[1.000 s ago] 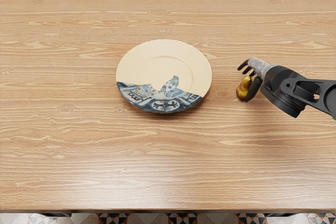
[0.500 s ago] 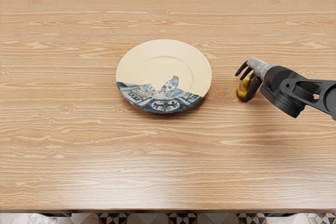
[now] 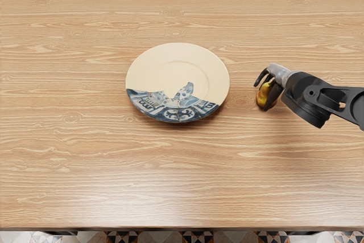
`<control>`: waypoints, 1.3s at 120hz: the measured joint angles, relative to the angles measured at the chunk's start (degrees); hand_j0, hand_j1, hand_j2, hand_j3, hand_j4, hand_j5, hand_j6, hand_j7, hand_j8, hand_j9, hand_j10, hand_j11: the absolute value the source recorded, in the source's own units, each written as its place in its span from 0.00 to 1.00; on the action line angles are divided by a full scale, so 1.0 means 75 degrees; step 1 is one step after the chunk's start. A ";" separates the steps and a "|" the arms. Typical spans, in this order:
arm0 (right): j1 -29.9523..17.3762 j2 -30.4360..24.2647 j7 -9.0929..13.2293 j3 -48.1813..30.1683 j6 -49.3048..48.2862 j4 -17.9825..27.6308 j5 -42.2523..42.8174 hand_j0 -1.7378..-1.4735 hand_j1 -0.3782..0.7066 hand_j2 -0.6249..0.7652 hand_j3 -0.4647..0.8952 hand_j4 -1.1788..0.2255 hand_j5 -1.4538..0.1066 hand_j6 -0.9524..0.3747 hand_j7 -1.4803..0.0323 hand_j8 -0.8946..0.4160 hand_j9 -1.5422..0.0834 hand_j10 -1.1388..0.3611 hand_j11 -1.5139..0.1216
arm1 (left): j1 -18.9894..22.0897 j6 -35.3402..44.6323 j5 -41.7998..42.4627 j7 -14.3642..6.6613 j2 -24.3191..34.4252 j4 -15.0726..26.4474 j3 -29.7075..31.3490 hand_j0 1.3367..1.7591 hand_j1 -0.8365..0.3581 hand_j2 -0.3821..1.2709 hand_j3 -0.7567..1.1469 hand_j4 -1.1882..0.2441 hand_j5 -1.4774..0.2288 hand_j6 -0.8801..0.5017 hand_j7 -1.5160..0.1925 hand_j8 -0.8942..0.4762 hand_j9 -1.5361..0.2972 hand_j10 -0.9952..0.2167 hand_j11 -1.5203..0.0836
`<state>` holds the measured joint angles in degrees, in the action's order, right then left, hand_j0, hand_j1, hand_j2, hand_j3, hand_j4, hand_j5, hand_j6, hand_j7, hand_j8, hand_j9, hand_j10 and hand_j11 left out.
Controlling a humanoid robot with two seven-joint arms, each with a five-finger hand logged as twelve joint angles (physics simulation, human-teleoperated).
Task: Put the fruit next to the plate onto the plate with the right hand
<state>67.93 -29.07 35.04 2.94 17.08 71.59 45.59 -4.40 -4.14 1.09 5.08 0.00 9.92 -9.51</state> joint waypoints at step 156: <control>0.0051 -0.0235 -0.0006 -0.0382 -0.0385 0.0468 -0.0283 0.32 0.56 0.70 0.34 0.24 0.16 0.38 0.23 0.44 0.21 0.39 0.19 | 0.0001 0.0000 -0.0005 0.0003 0.0000 0.0002 0.0002 0.76 0.98 0.23 0.40 0.82 0.86 0.63 0.88 0.65 0.83 0.81 0.94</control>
<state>68.31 -30.83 35.00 0.08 14.19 75.10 43.46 -4.39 -4.14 1.05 5.10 0.00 9.93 -9.50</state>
